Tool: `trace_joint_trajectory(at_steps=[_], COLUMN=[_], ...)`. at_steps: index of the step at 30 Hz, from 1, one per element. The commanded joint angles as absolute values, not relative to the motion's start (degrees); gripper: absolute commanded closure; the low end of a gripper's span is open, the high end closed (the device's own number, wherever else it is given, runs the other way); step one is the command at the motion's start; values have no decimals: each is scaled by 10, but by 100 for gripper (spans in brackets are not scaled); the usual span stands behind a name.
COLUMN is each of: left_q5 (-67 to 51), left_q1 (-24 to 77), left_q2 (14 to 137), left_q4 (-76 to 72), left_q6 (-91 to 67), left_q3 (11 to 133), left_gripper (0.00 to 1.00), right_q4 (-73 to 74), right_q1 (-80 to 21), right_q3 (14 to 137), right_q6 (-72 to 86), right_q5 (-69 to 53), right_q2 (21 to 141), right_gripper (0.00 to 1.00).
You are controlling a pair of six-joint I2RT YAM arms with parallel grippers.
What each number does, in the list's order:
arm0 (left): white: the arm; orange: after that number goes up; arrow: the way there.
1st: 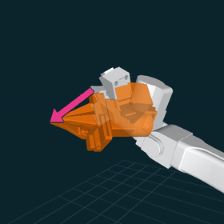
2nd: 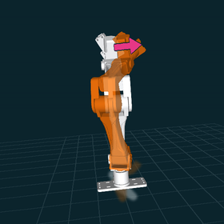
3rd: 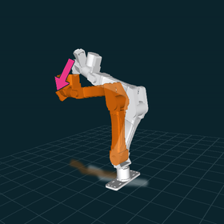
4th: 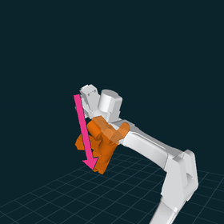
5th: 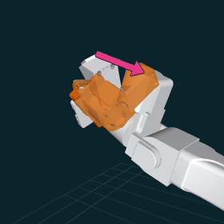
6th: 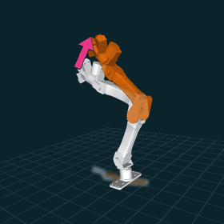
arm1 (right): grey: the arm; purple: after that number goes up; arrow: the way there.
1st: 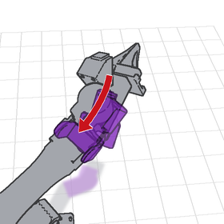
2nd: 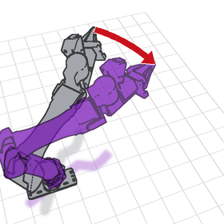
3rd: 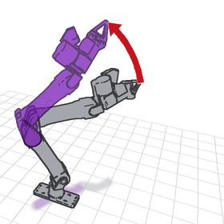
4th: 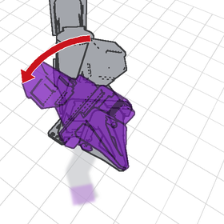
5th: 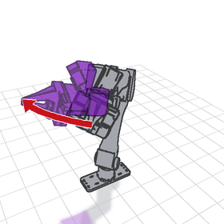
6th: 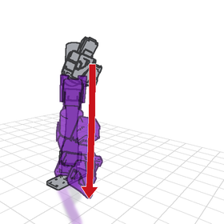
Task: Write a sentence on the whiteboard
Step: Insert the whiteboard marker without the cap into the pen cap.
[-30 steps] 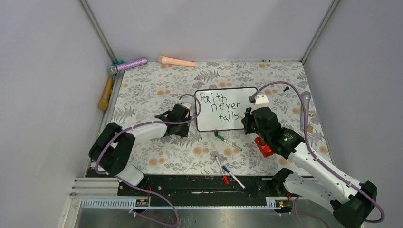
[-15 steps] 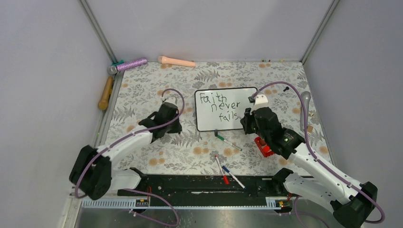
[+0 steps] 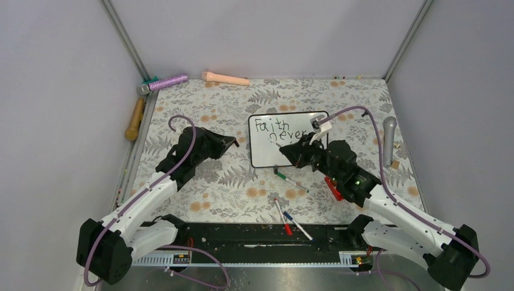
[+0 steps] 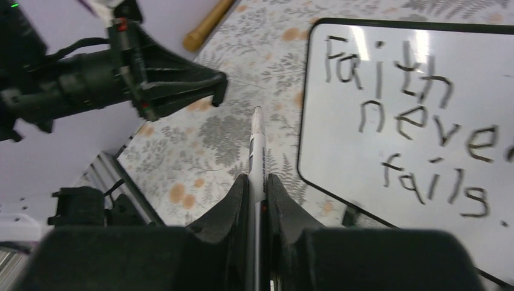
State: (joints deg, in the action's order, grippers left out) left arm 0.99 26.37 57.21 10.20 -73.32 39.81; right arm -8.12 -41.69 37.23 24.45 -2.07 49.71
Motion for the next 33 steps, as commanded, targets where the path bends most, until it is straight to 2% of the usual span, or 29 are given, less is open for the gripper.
trace_joint_trajectory(at_steps=[1, 5, 33], left_q5=[-46, -45, -72], left_q1=[262, 263, 263], left_q2=[588, 596, 606], left_q4=[-33, -90, -140], left_q6=[-922, -972, -1013], left_q3=[374, 359, 347], left_gripper=[100, 100, 100], right_q4=[-203, -212, -204], right_q1=[-478, -507, -542], right_q3=[381, 386, 458], right_q6=[244, 230, 180], right_q5=[5, 56, 77], right_q2=[522, 541, 641], right_gripper=[100, 100, 100])
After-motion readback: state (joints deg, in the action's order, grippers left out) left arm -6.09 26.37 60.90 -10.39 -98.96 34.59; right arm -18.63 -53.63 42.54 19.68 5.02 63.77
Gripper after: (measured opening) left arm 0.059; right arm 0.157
